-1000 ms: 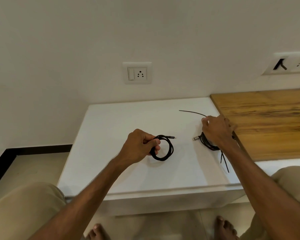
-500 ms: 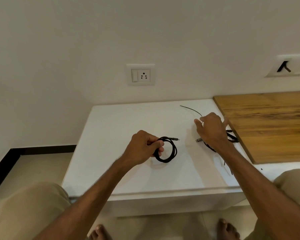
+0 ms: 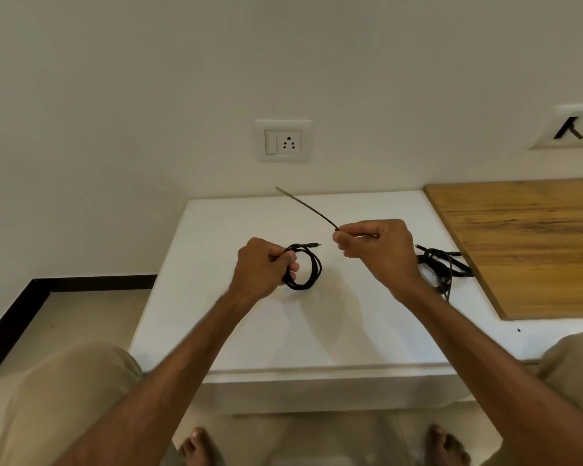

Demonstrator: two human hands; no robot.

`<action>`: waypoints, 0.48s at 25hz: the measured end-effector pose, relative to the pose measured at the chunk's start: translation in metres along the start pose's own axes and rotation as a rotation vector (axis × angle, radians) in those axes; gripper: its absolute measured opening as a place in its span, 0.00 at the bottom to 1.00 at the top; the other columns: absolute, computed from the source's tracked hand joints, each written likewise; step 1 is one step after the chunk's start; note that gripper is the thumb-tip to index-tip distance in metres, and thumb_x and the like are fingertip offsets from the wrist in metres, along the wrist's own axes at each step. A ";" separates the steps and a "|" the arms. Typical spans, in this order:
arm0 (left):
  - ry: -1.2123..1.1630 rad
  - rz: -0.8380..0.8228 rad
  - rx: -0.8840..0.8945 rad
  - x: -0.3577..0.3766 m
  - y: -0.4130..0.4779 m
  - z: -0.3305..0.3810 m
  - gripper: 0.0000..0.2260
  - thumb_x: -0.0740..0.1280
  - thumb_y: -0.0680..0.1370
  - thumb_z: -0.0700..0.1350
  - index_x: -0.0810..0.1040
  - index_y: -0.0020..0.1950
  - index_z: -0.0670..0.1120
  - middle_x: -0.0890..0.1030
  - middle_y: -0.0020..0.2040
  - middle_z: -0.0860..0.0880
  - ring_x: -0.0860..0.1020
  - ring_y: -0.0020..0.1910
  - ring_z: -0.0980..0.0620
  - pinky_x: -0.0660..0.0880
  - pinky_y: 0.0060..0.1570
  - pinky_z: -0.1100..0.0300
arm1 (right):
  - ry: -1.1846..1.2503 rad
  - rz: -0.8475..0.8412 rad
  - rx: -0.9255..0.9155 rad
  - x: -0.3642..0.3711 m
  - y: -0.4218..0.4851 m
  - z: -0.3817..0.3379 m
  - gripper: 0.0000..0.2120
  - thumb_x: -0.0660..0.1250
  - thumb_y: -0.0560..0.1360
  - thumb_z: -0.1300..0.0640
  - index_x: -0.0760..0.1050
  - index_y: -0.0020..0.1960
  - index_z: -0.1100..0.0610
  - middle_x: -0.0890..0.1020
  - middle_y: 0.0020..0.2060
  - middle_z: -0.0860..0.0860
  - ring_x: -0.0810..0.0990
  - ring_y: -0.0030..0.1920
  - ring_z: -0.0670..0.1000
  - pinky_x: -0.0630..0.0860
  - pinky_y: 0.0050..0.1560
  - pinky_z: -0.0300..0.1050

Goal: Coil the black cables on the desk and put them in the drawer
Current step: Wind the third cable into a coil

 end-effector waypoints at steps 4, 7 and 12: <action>-0.022 0.126 -0.012 -0.031 0.012 -0.006 0.10 0.69 0.79 0.40 0.86 0.41 0.39 0.86 0.36 0.46 0.85 0.34 0.52 0.83 0.35 0.58 | 0.169 -0.218 0.043 0.019 -0.021 -0.016 0.04 0.77 0.73 0.60 0.88 0.45 0.61 0.88 0.39 0.58 0.88 0.43 0.57 0.85 0.50 0.50; -0.019 0.202 0.003 -0.048 0.019 -0.007 0.10 0.69 0.80 0.40 0.86 0.41 0.40 0.86 0.36 0.47 0.86 0.35 0.50 0.84 0.40 0.53 | 0.053 -0.357 0.124 0.033 -0.036 -0.001 0.07 0.79 0.71 0.57 0.88 0.43 0.61 0.88 0.38 0.59 0.89 0.43 0.58 0.85 0.51 0.51; 0.110 0.262 0.113 -0.058 0.022 0.000 0.12 0.67 0.80 0.39 0.86 0.39 0.42 0.84 0.32 0.51 0.84 0.32 0.53 0.81 0.41 0.60 | 0.000 -0.394 0.192 0.038 -0.041 0.013 0.08 0.80 0.71 0.55 0.87 0.43 0.61 0.87 0.36 0.60 0.89 0.42 0.58 0.86 0.50 0.50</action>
Point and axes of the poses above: each hand's wrist, its own y-axis towards the middle knuckle, its own x-axis out of the palm, z = x × y, the point moved 9 cm from there along y, towards the middle knuckle
